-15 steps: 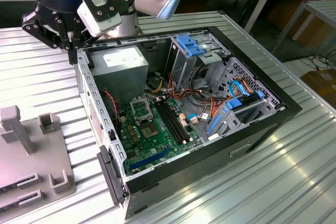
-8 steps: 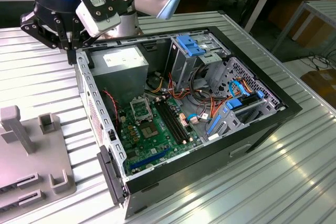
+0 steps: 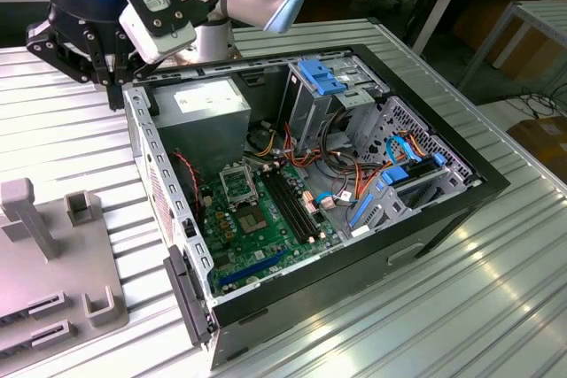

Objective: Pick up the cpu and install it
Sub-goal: 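Reach for the cpu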

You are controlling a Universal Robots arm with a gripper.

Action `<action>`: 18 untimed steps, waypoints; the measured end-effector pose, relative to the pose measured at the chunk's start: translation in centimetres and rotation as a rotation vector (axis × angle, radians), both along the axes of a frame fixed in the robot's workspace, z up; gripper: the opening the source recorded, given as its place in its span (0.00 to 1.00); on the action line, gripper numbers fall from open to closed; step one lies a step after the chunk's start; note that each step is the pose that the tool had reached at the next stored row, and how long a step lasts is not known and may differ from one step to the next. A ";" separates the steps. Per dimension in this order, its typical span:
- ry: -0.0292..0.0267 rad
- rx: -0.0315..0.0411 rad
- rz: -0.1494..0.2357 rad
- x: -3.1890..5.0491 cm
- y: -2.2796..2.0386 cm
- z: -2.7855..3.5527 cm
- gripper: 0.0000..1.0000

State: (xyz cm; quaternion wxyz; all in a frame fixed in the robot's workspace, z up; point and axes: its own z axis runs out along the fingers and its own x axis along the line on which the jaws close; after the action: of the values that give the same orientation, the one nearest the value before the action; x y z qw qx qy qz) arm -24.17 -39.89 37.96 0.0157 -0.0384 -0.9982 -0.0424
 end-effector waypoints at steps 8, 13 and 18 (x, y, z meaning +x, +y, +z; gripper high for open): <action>0.0001 0.0000 0.000 -0.95 -0.02 0.00 0.11; -0.0002 0.0000 0.000 -1.82 -0.23 -0.01 0.11; -0.0028 0.0000 0.000 -2.92 -0.96 -0.09 0.11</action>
State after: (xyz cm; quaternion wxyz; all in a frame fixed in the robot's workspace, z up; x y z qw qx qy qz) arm -27.09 -40.84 37.87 0.0143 -0.0383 -0.9983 -0.0425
